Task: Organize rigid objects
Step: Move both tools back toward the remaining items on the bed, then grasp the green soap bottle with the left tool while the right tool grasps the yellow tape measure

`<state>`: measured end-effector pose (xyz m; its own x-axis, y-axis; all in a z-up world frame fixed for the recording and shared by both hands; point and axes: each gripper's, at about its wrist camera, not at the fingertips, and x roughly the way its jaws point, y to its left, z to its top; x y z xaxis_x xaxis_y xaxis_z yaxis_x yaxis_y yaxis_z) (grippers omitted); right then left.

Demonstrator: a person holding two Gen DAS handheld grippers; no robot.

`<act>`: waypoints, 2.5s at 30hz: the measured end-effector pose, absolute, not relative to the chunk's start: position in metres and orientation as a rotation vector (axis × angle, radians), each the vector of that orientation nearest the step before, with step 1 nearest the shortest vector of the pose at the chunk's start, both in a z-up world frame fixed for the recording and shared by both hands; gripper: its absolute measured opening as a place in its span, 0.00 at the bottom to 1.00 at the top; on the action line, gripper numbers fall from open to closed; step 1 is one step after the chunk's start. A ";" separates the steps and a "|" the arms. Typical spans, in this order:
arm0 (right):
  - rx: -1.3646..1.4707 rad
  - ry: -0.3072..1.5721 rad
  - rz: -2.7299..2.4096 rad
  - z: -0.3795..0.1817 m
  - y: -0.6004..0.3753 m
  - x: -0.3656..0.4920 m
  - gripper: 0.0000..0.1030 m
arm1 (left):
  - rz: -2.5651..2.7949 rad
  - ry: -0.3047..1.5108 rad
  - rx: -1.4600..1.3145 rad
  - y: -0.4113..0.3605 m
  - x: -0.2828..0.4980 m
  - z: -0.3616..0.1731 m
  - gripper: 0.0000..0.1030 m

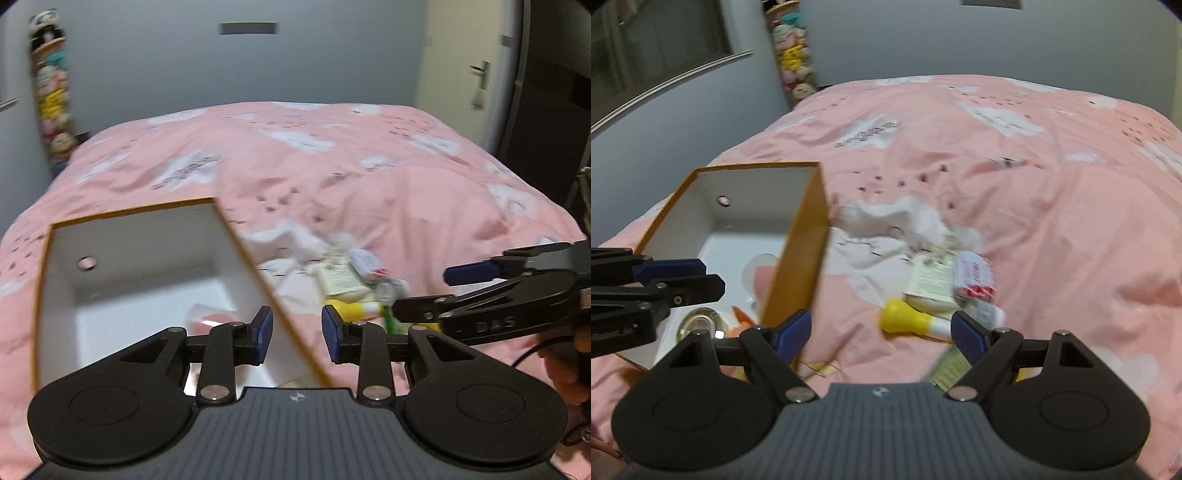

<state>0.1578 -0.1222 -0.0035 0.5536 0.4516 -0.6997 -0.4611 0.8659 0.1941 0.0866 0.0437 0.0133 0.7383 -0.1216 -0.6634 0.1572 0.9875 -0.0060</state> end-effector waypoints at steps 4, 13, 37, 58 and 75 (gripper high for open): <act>0.020 0.885 0.474 -0.020 -0.144 0.157 0.73 | -0.218 0.754 0.091 0.020 0.091 0.005 0.37; 0.076 1.016 0.359 -0.056 -0.182 0.158 0.46 | -0.325 0.879 -0.025 -0.016 0.118 -0.025 0.37; 0.051 1.038 0.377 -0.097 -0.184 0.190 0.41 | -0.217 1.159 -0.326 -0.033 0.200 -0.125 0.56; 0.083 1.005 0.335 -0.097 -0.192 0.194 0.35 | -0.270 1.163 -0.374 -0.043 0.215 -0.129 0.32; 0.004 0.997 0.393 -0.110 -0.165 0.206 0.54 | -0.100 1.068 -0.181 -0.025 0.185 -0.099 0.32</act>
<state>0.2060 -0.1645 -0.1100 0.4790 0.3237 -0.8159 -0.3197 0.9300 0.1812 0.1849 -0.0245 -0.0987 0.4794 -0.1688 -0.8612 -0.0059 0.9807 -0.1955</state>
